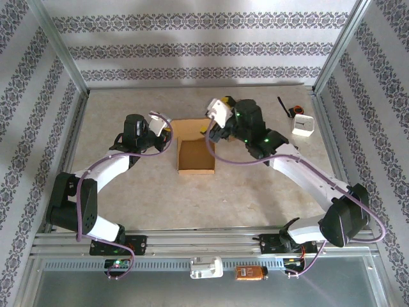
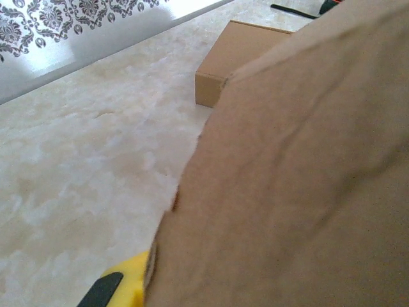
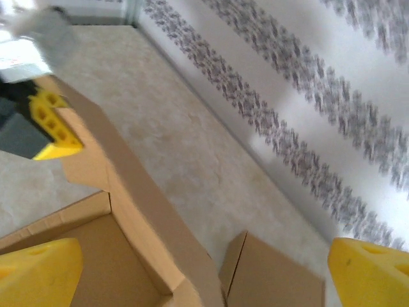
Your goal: Fold the paper box
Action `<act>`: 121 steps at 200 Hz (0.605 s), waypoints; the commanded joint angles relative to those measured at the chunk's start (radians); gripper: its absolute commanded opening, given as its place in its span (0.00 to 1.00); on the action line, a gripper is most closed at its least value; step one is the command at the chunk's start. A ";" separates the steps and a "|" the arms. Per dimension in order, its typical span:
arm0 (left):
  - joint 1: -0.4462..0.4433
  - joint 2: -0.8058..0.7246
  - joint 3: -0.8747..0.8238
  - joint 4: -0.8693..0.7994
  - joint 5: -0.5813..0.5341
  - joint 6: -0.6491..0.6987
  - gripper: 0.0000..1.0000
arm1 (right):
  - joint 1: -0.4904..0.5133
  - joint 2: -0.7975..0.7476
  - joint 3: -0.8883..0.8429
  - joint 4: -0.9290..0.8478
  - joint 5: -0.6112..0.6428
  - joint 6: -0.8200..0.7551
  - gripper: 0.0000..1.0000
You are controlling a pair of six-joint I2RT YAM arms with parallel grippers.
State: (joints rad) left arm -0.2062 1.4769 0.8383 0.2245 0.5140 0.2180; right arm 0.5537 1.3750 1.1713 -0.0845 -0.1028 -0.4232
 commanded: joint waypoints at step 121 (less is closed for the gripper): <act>0.013 0.010 0.044 0.036 0.053 -0.028 0.01 | -0.158 0.156 -0.006 0.018 -0.247 0.226 0.54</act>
State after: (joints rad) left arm -0.2062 1.4788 0.8463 0.2241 0.5323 0.2157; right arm 0.3840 1.5082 1.1732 -0.1055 -0.3458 -0.1619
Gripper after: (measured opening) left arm 0.045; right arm 0.570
